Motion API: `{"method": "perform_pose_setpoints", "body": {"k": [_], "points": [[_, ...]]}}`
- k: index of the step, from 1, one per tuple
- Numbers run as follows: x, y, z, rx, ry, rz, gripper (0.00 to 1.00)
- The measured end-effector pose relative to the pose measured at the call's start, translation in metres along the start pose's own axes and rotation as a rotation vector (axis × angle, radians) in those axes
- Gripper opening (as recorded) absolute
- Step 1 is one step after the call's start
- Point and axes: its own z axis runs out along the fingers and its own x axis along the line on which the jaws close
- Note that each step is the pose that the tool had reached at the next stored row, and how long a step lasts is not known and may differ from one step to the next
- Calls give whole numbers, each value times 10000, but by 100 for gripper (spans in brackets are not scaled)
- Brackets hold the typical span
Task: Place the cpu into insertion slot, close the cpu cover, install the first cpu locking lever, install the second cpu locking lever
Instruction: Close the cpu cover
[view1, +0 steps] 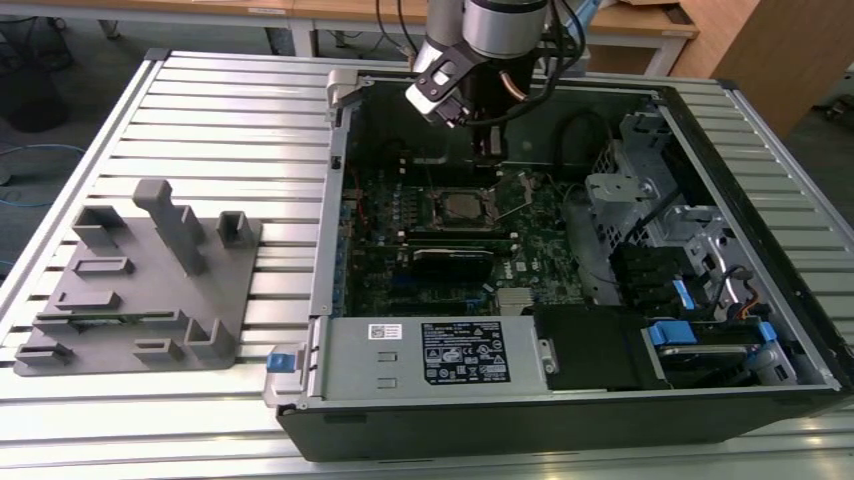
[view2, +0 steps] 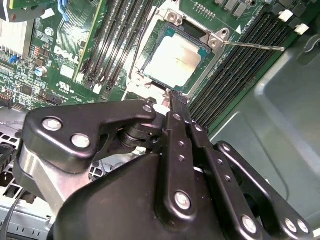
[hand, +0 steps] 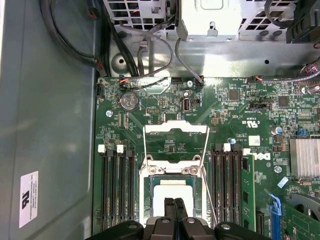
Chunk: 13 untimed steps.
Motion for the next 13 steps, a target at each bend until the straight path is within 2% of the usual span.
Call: {"method": "perform_pose_setpoints", "body": {"k": [13], "points": [[0, 14, 1, 0, 0, 1, 10]]}}
